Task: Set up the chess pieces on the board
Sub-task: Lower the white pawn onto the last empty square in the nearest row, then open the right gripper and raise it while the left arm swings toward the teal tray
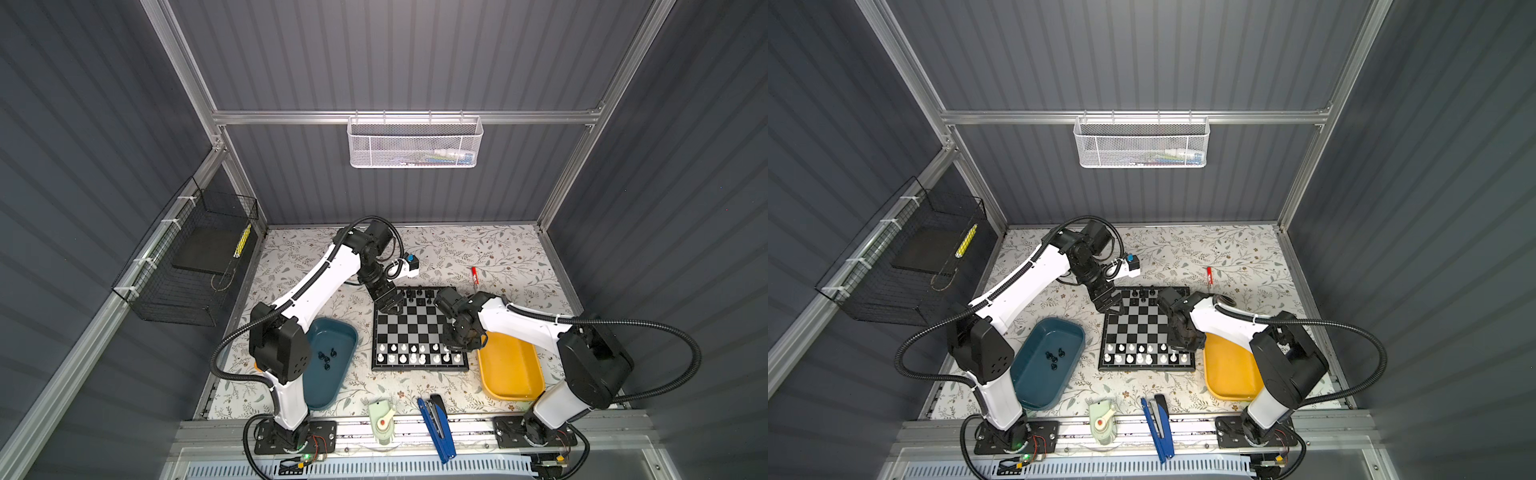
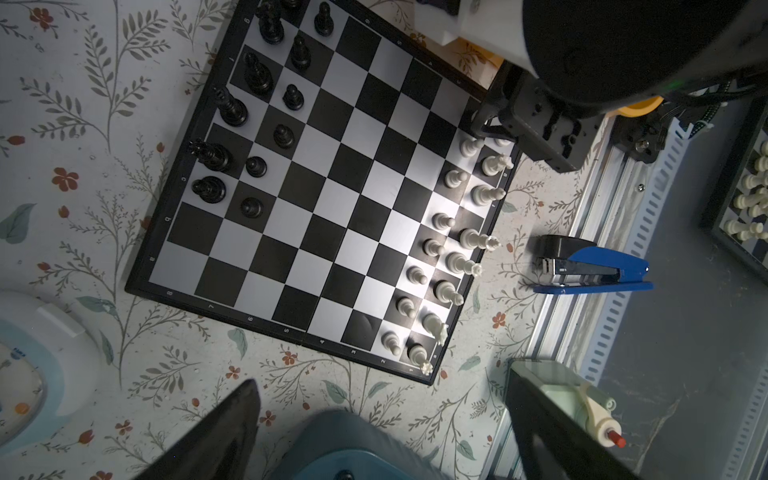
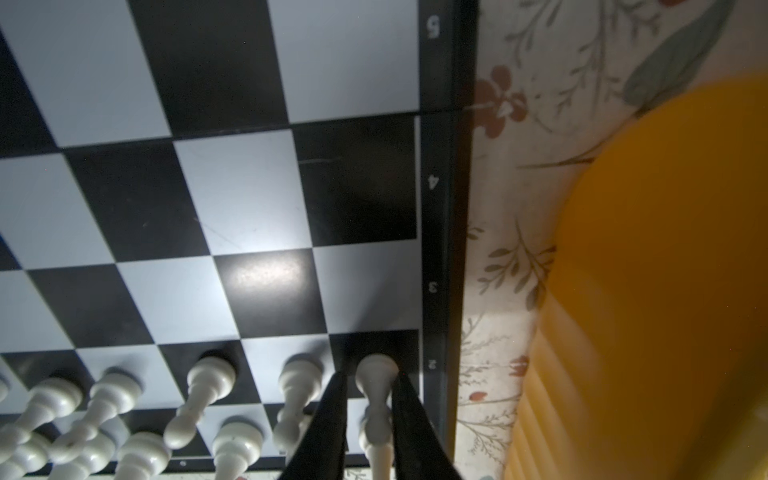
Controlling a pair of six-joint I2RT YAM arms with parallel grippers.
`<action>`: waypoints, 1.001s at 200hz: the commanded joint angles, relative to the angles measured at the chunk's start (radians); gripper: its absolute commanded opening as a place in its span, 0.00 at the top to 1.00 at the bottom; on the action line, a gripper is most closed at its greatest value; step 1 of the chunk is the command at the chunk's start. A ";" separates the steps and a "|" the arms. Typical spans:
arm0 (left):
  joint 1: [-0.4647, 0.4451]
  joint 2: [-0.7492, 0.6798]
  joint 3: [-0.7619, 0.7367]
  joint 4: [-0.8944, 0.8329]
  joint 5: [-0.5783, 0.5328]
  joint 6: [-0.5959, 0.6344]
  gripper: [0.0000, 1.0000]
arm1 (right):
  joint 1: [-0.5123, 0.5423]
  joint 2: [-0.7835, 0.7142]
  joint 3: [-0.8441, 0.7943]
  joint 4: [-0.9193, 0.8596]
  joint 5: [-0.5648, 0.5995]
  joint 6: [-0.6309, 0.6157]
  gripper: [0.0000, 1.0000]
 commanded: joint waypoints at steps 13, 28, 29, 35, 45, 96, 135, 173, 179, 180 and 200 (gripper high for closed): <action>-0.004 -0.021 -0.012 -0.006 0.023 0.016 0.05 | -0.003 0.004 0.013 -0.009 0.000 -0.006 0.77; -0.004 -0.020 -0.014 -0.003 0.023 0.016 0.05 | -0.003 0.004 0.015 -0.012 0.000 -0.007 0.76; -0.004 -0.020 -0.014 -0.003 0.023 0.015 0.05 | -0.003 0.004 0.014 -0.013 0.000 -0.007 0.75; -0.004 -0.020 -0.011 -0.004 0.023 0.014 0.05 | -0.003 0.003 0.014 -0.012 0.000 -0.007 0.74; -0.004 -0.020 -0.010 -0.005 0.023 0.015 0.05 | -0.003 0.001 0.015 -0.015 0.002 -0.006 0.71; -0.005 -0.011 0.002 -0.010 0.030 0.015 0.05 | -0.006 -0.012 0.016 -0.027 0.020 -0.008 0.63; -0.004 -0.009 0.006 -0.013 0.031 0.015 0.05 | -0.013 -0.022 0.025 -0.037 0.032 -0.009 0.62; -0.006 -0.007 0.005 -0.013 0.032 0.015 0.05 | -0.017 -0.031 0.034 -0.050 0.038 -0.015 0.62; -0.005 -0.006 0.005 -0.013 0.032 0.015 0.05 | -0.017 -0.034 0.035 -0.052 0.039 -0.015 0.61; -0.005 -0.006 0.005 -0.012 0.032 0.015 0.05 | -0.017 -0.035 0.036 -0.053 0.040 -0.015 0.62; -0.005 -0.005 0.006 -0.013 0.032 0.015 0.05 | -0.020 -0.044 0.043 -0.062 0.044 -0.017 0.61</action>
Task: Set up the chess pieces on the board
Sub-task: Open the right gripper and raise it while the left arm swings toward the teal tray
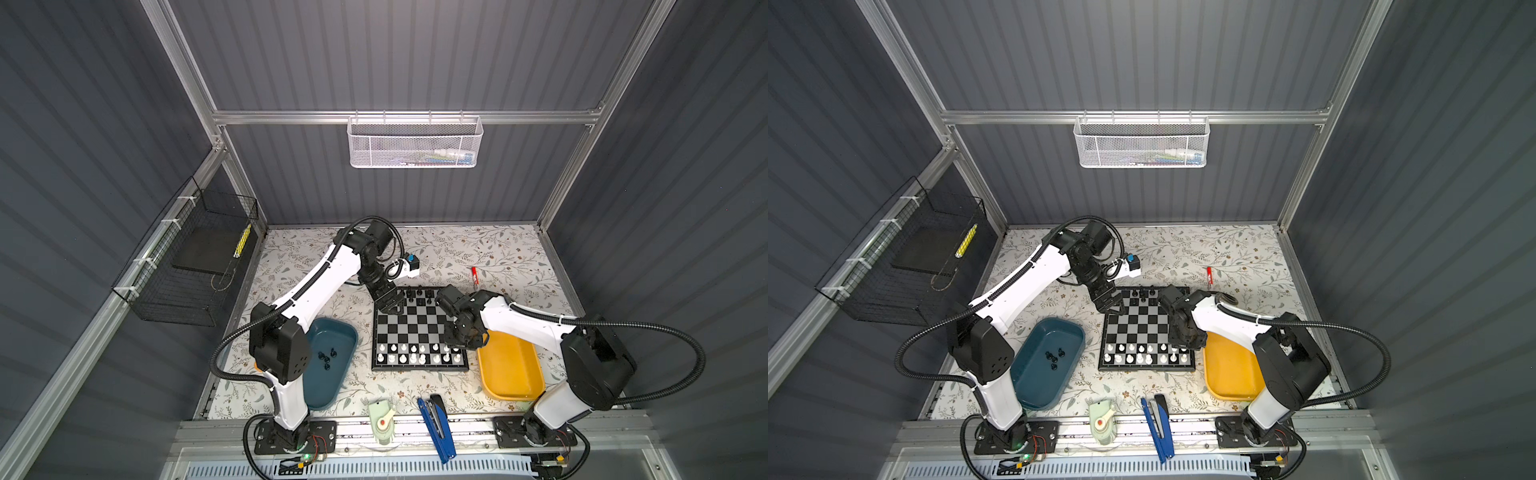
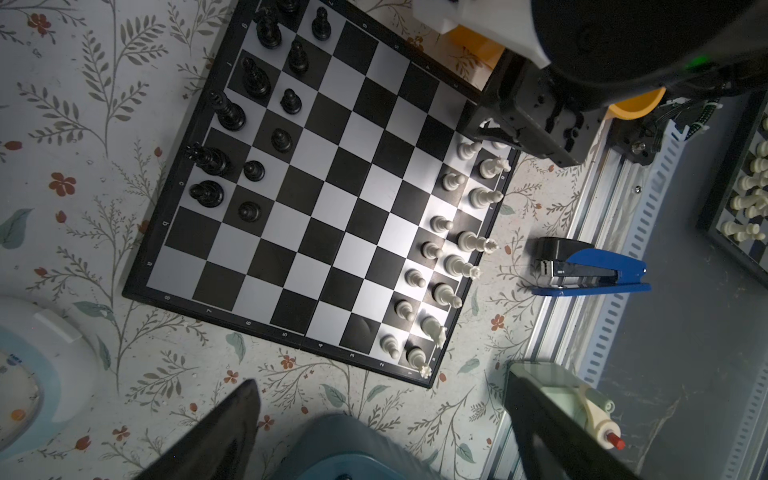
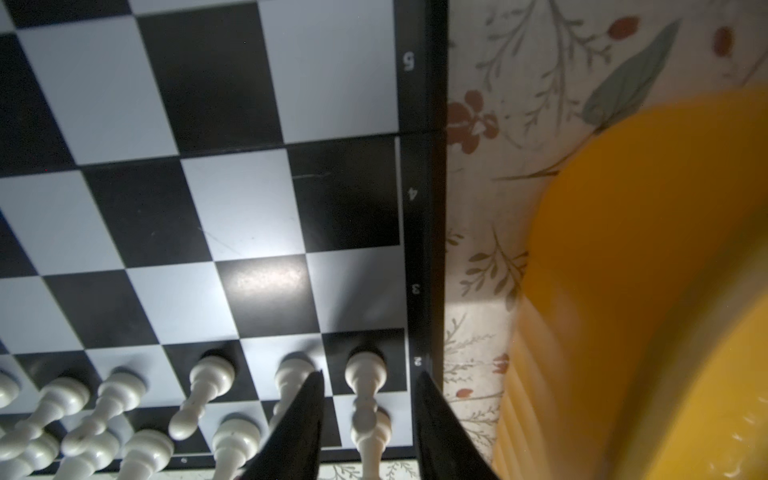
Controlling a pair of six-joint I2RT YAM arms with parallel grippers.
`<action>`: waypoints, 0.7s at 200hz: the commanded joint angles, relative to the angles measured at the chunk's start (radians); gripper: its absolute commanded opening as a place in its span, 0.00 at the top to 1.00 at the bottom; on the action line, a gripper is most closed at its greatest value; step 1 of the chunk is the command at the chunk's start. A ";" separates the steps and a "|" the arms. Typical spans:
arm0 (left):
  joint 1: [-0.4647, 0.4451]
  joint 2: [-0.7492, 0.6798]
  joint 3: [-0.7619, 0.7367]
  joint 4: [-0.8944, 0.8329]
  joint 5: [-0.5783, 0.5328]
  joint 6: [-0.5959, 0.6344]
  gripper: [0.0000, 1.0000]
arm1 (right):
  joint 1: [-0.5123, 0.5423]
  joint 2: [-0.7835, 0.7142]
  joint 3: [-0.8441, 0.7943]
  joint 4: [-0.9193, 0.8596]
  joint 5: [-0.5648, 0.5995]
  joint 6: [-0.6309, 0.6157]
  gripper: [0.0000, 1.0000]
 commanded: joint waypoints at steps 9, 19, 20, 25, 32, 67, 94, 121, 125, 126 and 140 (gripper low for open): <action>-0.004 -0.003 0.008 -0.016 0.025 0.015 0.05 | -0.007 -0.030 0.034 -0.046 0.026 -0.010 0.62; -0.004 -0.005 0.008 -0.016 0.023 0.015 0.05 | -0.008 -0.036 0.042 -0.053 0.031 -0.011 0.61; -0.004 -0.006 0.008 -0.016 0.022 0.015 0.05 | -0.008 -0.037 0.042 -0.054 0.031 -0.012 0.61; -0.004 -0.006 0.008 -0.017 0.022 0.014 0.05 | -0.008 -0.038 0.047 -0.058 0.032 -0.014 0.61; -0.005 -0.006 0.008 -0.018 0.021 0.016 0.05 | -0.008 -0.044 0.054 -0.065 0.032 -0.018 0.61; -0.004 -0.011 0.004 -0.004 0.000 0.011 0.05 | -0.010 -0.084 0.125 -0.134 0.076 -0.041 0.62; -0.002 -0.010 0.007 0.016 -0.030 -0.011 0.05 | -0.014 -0.127 0.168 -0.131 0.085 -0.063 0.65; 0.023 -0.024 0.007 0.045 -0.106 -0.037 0.05 | -0.025 -0.148 0.225 -0.139 0.107 -0.086 0.71; 0.031 -0.030 0.007 0.050 -0.113 -0.039 0.05 | -0.026 -0.150 0.232 -0.138 0.107 -0.090 0.72; 0.031 -0.032 0.007 0.051 -0.115 -0.040 0.05 | -0.027 -0.150 0.233 -0.138 0.109 -0.091 0.72; 0.060 -0.052 0.004 0.063 -0.127 -0.046 0.04 | -0.031 -0.164 0.247 -0.131 0.107 -0.103 0.75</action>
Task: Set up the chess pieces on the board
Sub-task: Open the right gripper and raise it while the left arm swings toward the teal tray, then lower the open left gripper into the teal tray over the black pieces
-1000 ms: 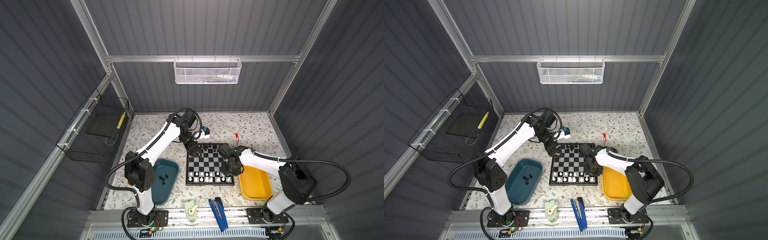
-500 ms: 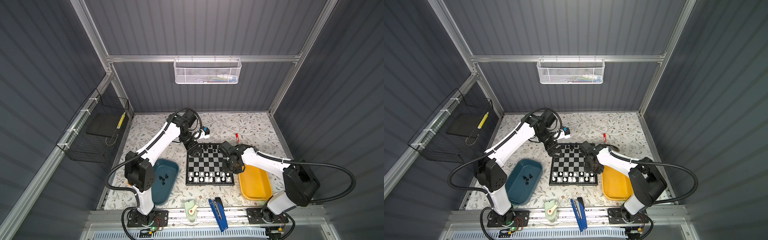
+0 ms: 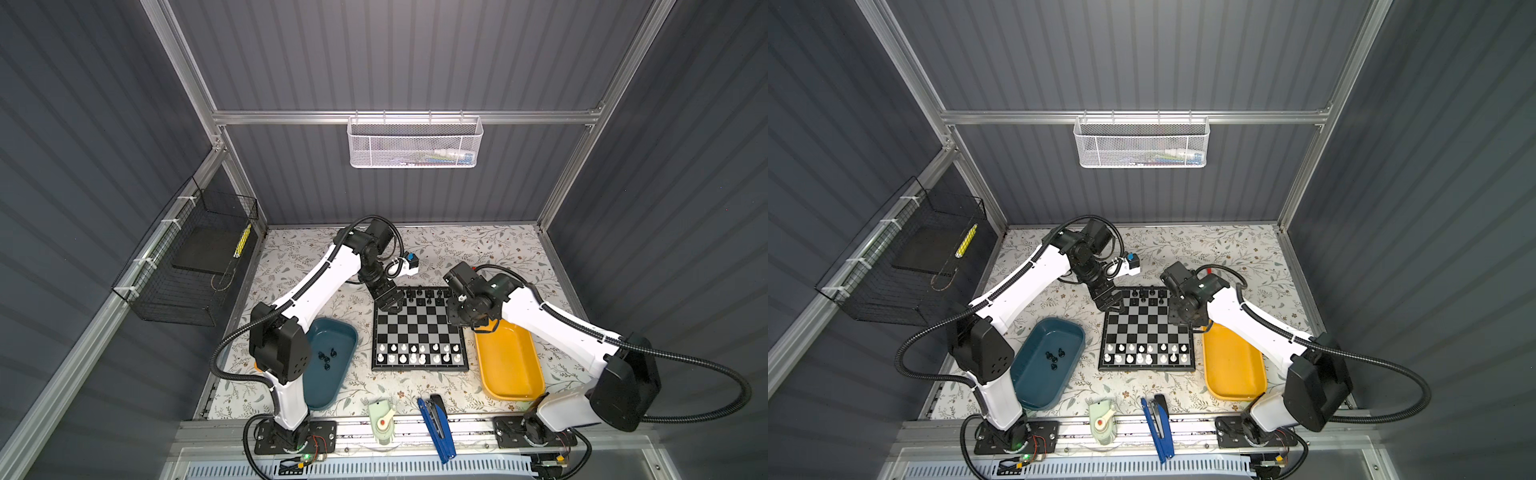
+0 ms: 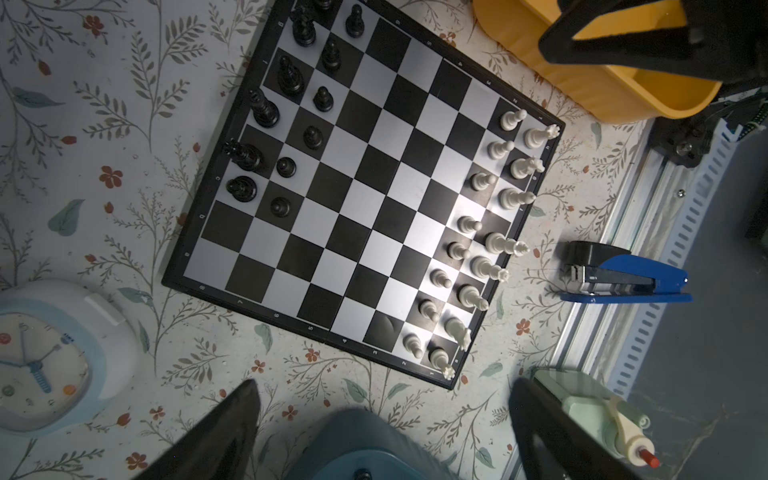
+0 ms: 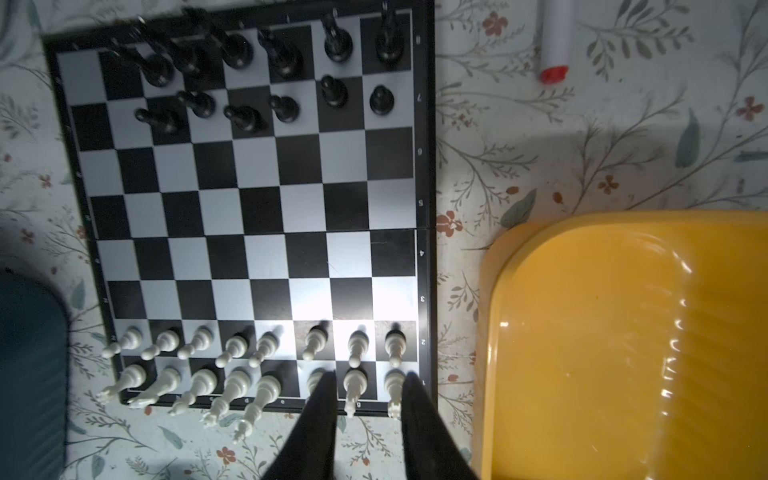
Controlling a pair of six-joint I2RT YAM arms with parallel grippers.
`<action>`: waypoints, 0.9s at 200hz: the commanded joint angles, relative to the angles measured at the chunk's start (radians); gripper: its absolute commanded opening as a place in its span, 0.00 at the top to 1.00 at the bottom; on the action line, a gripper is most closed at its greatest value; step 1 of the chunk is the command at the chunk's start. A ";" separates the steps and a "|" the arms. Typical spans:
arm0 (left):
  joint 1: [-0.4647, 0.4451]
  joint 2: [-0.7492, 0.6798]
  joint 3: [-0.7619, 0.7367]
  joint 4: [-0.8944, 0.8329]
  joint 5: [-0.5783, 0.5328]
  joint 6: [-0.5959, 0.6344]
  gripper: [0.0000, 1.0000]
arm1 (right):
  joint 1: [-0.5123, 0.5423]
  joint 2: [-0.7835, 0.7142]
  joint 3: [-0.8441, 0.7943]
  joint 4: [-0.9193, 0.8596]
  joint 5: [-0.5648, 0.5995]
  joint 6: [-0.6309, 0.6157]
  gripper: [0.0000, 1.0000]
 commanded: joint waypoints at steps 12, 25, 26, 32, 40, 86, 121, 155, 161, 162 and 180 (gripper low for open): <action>0.067 -0.070 0.000 0.022 -0.067 -0.032 0.04 | -0.016 -0.034 0.042 -0.018 0.019 -0.056 0.78; 0.105 -0.096 -0.020 0.031 -0.072 -0.039 0.03 | -0.021 -0.049 0.050 -0.005 0.004 -0.083 0.81; 0.109 -0.099 -0.021 0.032 -0.072 -0.039 0.03 | -0.021 -0.050 0.050 -0.005 0.004 -0.085 0.81; 0.130 -0.113 -0.034 0.038 -0.070 -0.043 0.02 | -0.022 -0.055 0.056 -0.003 0.005 -0.094 0.81; 0.161 -0.130 -0.055 0.044 -0.067 -0.046 0.02 | -0.026 -0.062 0.064 -0.004 0.011 -0.100 0.81; 0.299 -0.196 -0.157 0.010 -0.043 -0.041 0.02 | -0.056 -0.101 0.081 0.078 -0.104 -0.171 0.74; 0.369 -0.252 -0.291 0.010 -0.037 -0.015 0.04 | -0.055 -0.088 0.087 0.111 -0.194 -0.215 0.73; 0.369 -0.281 -0.390 -0.042 -0.079 0.033 0.07 | -0.056 -0.114 0.060 0.179 -0.244 -0.225 0.72; 0.370 -0.291 -0.412 -0.047 -0.076 0.032 0.07 | -0.056 -0.117 0.056 0.189 -0.250 -0.228 0.72; 0.370 -0.292 -0.424 -0.048 -0.075 0.032 0.07 | -0.056 -0.118 0.055 0.190 -0.250 -0.228 0.72; 0.370 -0.326 -0.494 -0.055 -0.057 0.020 0.07 | -0.055 -0.124 0.054 0.204 -0.264 -0.238 0.69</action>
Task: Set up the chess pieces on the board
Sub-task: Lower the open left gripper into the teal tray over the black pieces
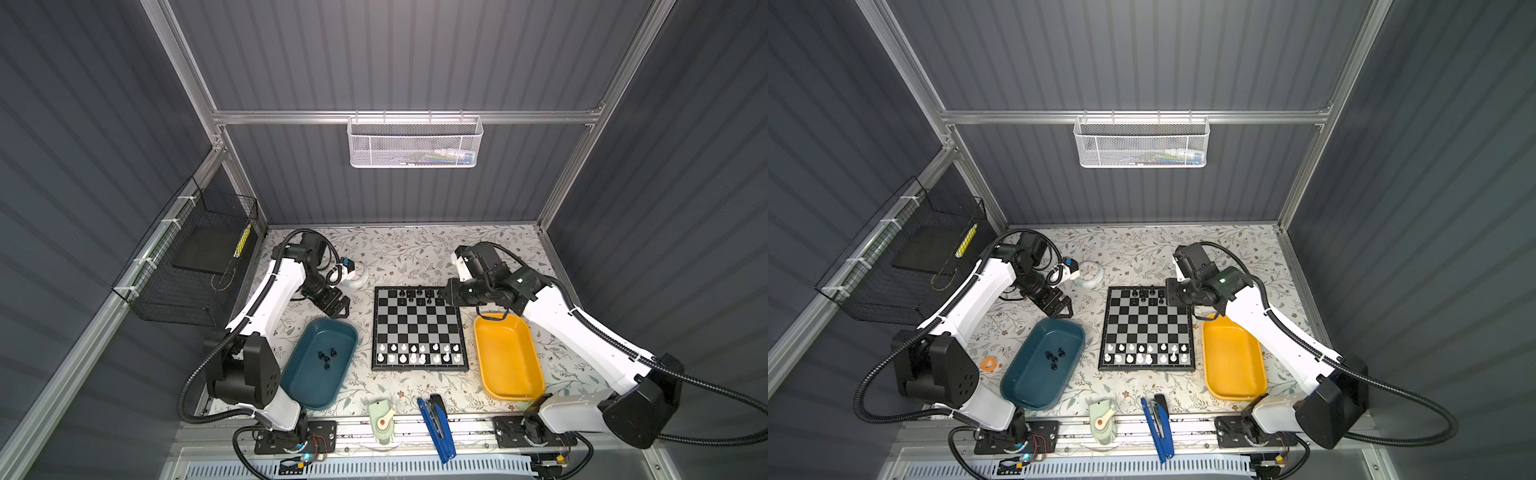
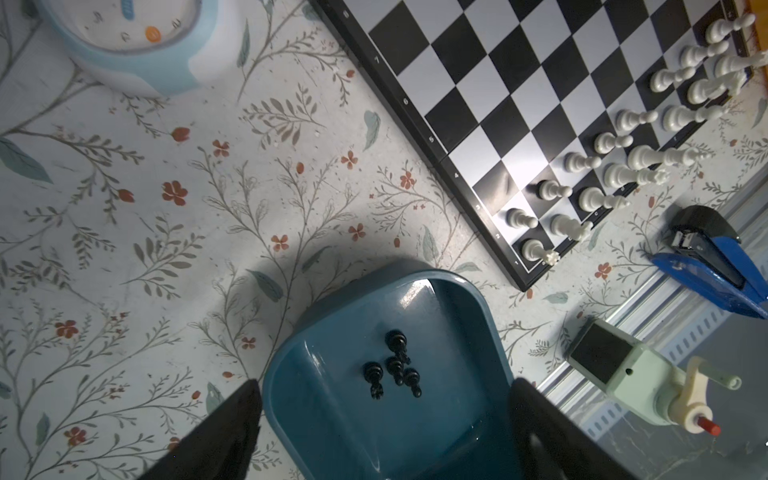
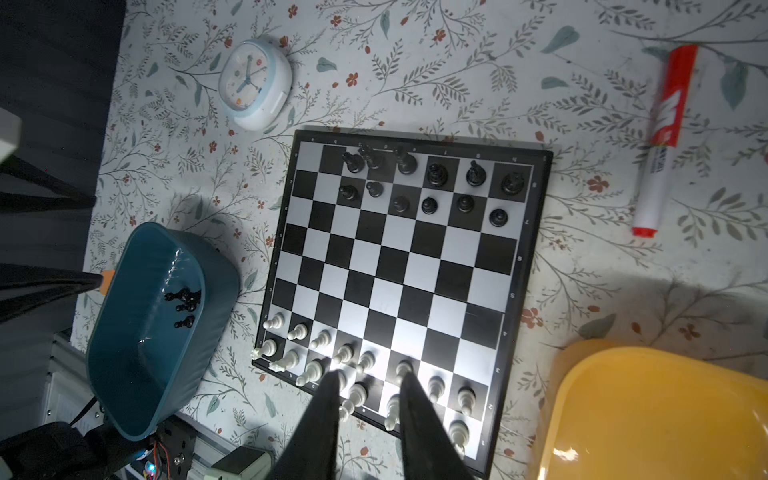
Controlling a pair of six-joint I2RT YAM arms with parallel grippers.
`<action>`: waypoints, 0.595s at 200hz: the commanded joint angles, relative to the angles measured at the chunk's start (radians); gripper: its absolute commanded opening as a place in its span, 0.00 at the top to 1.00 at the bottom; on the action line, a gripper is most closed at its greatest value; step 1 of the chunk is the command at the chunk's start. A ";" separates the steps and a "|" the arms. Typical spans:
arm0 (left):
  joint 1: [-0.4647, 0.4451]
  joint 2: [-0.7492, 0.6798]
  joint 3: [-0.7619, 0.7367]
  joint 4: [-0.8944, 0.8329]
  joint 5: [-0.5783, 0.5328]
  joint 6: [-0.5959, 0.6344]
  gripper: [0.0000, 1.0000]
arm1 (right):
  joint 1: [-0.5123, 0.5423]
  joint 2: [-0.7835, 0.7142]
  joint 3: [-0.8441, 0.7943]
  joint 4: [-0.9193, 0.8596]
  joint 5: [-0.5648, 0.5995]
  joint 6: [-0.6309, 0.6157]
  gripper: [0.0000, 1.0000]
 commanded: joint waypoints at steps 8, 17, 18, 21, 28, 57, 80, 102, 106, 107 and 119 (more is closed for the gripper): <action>0.000 -0.071 -0.092 -0.061 0.012 0.012 0.07 | -0.001 -0.022 -0.011 0.049 -0.048 -0.034 0.69; 0.000 -0.082 -0.110 -0.051 0.007 -0.005 0.07 | -0.001 -0.024 -0.012 0.058 -0.043 -0.031 0.69; 0.000 -0.084 -0.113 -0.050 0.005 -0.009 0.07 | 0.000 -0.024 -0.012 0.060 -0.043 -0.030 0.70; 0.000 -0.086 -0.119 -0.044 -0.001 -0.018 0.07 | -0.001 -0.025 -0.015 0.065 -0.040 -0.027 0.70; -0.001 -0.092 -0.133 -0.027 -0.019 -0.042 0.08 | 0.000 -0.027 -0.022 0.075 -0.034 -0.021 0.70; -0.002 -0.125 -0.185 0.033 -0.088 -0.120 0.11 | -0.001 -0.043 -0.073 0.148 -0.017 0.009 0.70; -0.001 -0.149 -0.231 0.067 -0.123 -0.143 0.12 | 0.000 -0.034 -0.084 0.159 -0.019 0.014 0.70; -0.001 -0.158 -0.264 0.097 -0.143 -0.148 0.14 | -0.001 -0.022 -0.086 0.159 -0.015 0.016 0.70; -0.002 -0.156 -0.268 0.099 -0.143 -0.147 0.14 | 0.000 -0.021 -0.087 0.161 -0.016 0.016 0.70; -0.002 -0.157 -0.268 0.100 -0.143 -0.147 0.14 | -0.001 -0.022 -0.087 0.161 -0.016 0.016 0.70; -0.001 -0.153 -0.279 0.110 -0.151 -0.147 0.15 | -0.001 -0.021 -0.093 0.167 -0.012 0.016 0.70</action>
